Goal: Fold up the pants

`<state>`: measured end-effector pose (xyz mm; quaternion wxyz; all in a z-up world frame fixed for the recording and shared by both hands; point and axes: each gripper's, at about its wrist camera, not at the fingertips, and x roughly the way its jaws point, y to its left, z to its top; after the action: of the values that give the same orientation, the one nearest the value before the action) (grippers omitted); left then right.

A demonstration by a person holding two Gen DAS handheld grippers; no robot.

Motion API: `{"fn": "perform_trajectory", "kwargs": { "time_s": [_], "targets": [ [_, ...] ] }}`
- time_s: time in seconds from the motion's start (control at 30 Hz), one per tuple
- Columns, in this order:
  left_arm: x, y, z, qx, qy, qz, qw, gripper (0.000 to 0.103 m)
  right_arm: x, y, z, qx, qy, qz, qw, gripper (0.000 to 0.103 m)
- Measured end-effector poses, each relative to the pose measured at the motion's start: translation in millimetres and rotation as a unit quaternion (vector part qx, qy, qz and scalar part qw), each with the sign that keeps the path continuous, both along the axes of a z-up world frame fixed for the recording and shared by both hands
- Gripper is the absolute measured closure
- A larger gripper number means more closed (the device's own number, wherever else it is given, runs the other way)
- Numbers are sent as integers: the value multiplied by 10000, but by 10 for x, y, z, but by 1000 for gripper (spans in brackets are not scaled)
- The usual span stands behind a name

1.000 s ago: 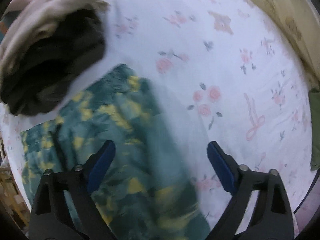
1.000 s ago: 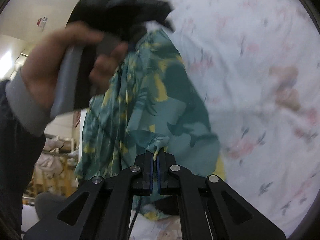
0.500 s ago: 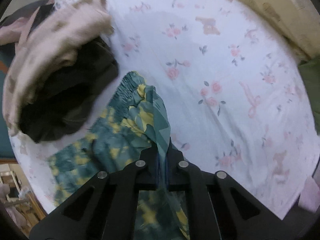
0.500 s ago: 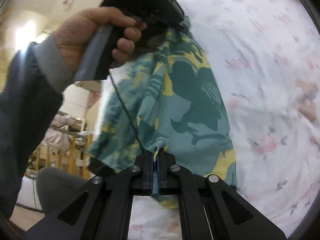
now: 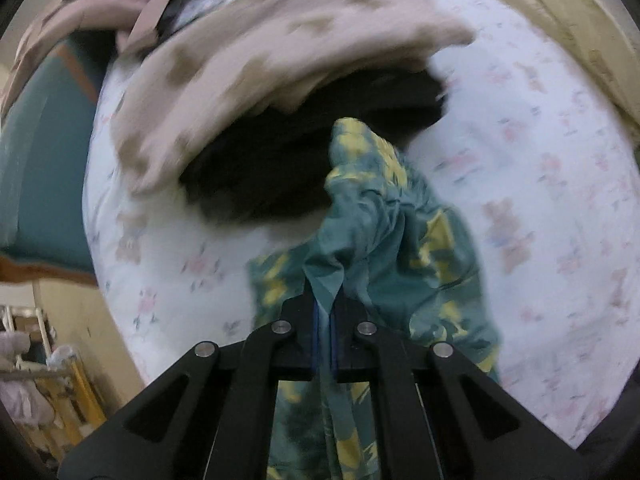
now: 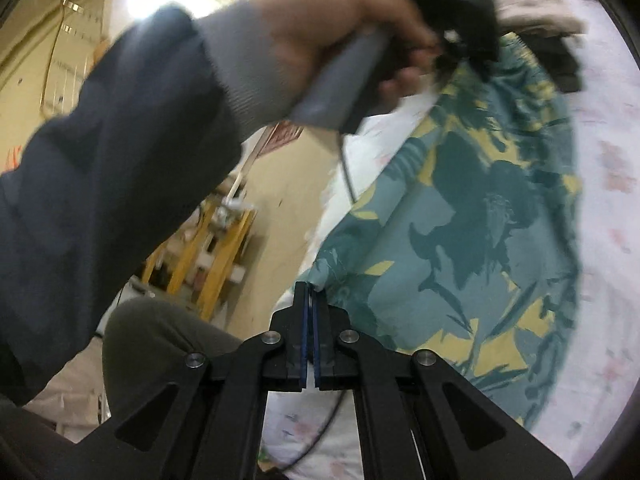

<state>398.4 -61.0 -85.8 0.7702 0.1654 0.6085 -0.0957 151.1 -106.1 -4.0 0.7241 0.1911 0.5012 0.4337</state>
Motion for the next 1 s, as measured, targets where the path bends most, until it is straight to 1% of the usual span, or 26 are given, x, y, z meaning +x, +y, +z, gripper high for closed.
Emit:
{"fn": "perform_trajectory", "kwargs": {
  "time_s": [0.13, 0.23, 0.27, 0.33, 0.37, 0.43, 0.47, 0.5, 0.57, 0.6, 0.7, 0.77, 0.8, 0.87, 0.93, 1.0],
  "targets": [
    [-73, 405, -175, 93, 78, 330, 9994, 101, 1, 419, -164, 16, 199, 350, 9992, 103],
    [-83, 587, -412, 310, 196, 348, 9987, 100, -24, 550, -280, -134, 257, 450, 9986, 103],
    [-64, 648, -479, 329, 195, 413, 9984, 97, -2, 604, -337, -157, 340, 441, 9983, 103],
    [-38, 740, -550, 107, 251, 585, 9979, 95, 25, 544, -390, -221, 364, 312, 9986, 103],
    [-37, 779, -566, -39, 313, 648, 9974, 91, 59, 512, -412, -252, 383, 204, 9987, 103],
    [-79, 855, -557, -89, 330, 729, 9968, 72, 90, 284, -414, -295, 482, 6, 9984, 103],
    [-134, 900, -508, -145, 310, 717, 9968, 54, 112, 137, -413, -376, 489, -168, 9980, 103],
    [-190, 930, -456, -219, 280, 681, 9970, 45, 125, -47, -409, -421, 484, -277, 9976, 103],
    [-391, 1047, -275, -410, 172, 621, 9971, 39, 186, -408, -376, -622, 426, -558, 9956, 103],
    [-488, 1108, -205, -465, 152, 645, 9967, 38, 140, -530, -386, -702, 376, -636, 9948, 98],
    [-940, 1350, -22, -767, 176, 912, 9927, 38, 128, -816, -395, -942, 247, -954, 9907, 98],
    [-1313, 1419, 1, -968, 393, 1035, 9891, 38, 112, -995, -411, -882, 276, -1192, 9886, 98],
    [-1541, 1437, -49, -1006, 579, 1032, 9879, 38, 108, -1075, -447, -851, 331, -1332, 9869, 98],
    [-1866, 1405, -165, -957, 787, 975, 9875, 38, 124, -1186, -535, -775, 529, -1612, 9824, 98],
    [-2062, 1375, -311, -803, 848, 894, 9891, 39, 128, -1233, -571, -732, 637, -1717, 9804, 98],
    [-2190, 1285, -390, -696, 758, 790, 9915, 46, 113, -1182, -597, -713, 650, -1704, 9806, 98]
  ]
}}
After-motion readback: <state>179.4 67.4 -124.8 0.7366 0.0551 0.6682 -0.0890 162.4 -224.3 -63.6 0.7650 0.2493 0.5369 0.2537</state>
